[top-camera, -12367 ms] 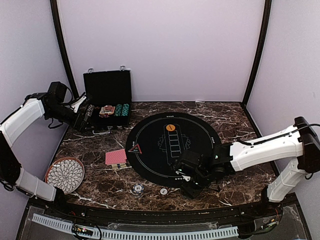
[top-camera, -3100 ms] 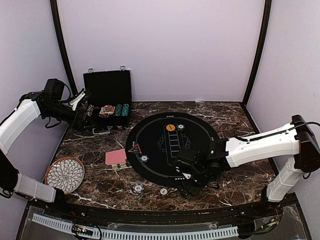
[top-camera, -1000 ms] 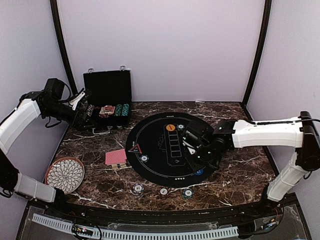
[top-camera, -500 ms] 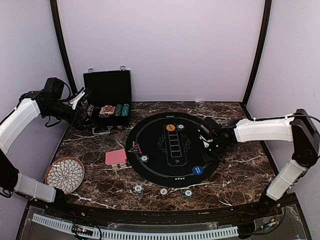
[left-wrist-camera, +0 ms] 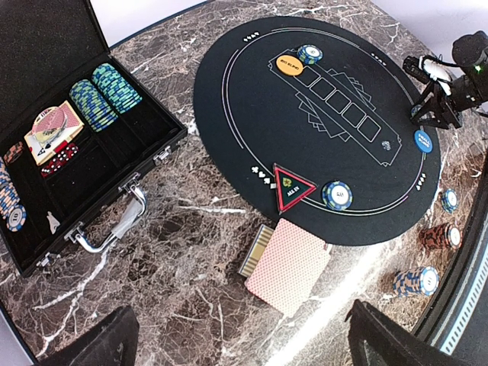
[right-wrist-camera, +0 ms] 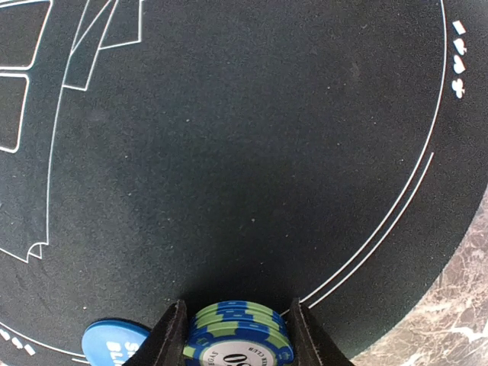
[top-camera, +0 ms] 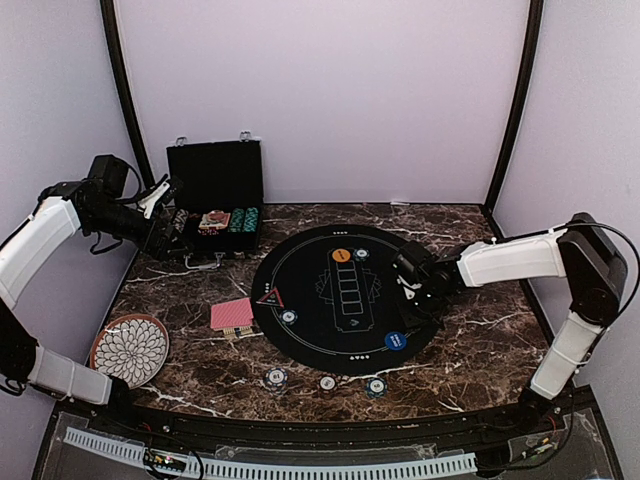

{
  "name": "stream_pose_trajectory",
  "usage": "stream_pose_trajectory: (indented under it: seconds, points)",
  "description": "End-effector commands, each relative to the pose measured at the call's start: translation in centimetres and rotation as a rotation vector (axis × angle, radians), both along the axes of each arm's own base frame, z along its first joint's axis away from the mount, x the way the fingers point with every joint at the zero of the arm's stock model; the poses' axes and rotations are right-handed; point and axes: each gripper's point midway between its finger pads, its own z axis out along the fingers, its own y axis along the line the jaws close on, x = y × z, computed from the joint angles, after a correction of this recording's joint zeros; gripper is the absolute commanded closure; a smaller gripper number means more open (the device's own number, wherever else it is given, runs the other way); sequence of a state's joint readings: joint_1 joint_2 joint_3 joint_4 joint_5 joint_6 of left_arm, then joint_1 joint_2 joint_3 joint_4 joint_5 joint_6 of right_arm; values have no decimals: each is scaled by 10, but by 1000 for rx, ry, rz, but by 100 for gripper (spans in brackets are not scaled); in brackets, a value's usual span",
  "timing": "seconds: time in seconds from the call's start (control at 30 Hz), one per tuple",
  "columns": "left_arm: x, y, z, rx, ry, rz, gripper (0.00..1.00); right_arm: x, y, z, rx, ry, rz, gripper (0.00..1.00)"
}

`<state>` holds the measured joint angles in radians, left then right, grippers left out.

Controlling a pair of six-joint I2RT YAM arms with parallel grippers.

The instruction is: Distribute texas hold em gaming equipment

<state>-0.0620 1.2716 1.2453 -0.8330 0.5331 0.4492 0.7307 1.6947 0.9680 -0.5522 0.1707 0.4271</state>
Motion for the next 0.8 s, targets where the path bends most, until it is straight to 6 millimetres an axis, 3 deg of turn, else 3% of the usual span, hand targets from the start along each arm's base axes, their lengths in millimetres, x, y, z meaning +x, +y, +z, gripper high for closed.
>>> stream_pose_trajectory:
  seconds: [0.0,0.2,0.33,0.53,0.63,0.77]
  points:
    - [-2,-2,10,-4,-14,-14,1,3,-2,-7,1,-2,-4,78]
    - [-5,-4,14,-12,-26,-26,1,2,-4,-9,-12,10,-5,52]
    - [-7,-6,14,-17,-25,-37,1,8,-4,5,-18,-17,-7,48]
    - [-9,-6,18,-20,-39,-44,1,16,1,44,4,-95,7,47]
    - [-7,-4,15,-5,-35,-32,1,6,18,68,32,-135,58,43]
    - [-5,-2,12,4,-33,-26,1,-26,59,94,74,-168,199,31]
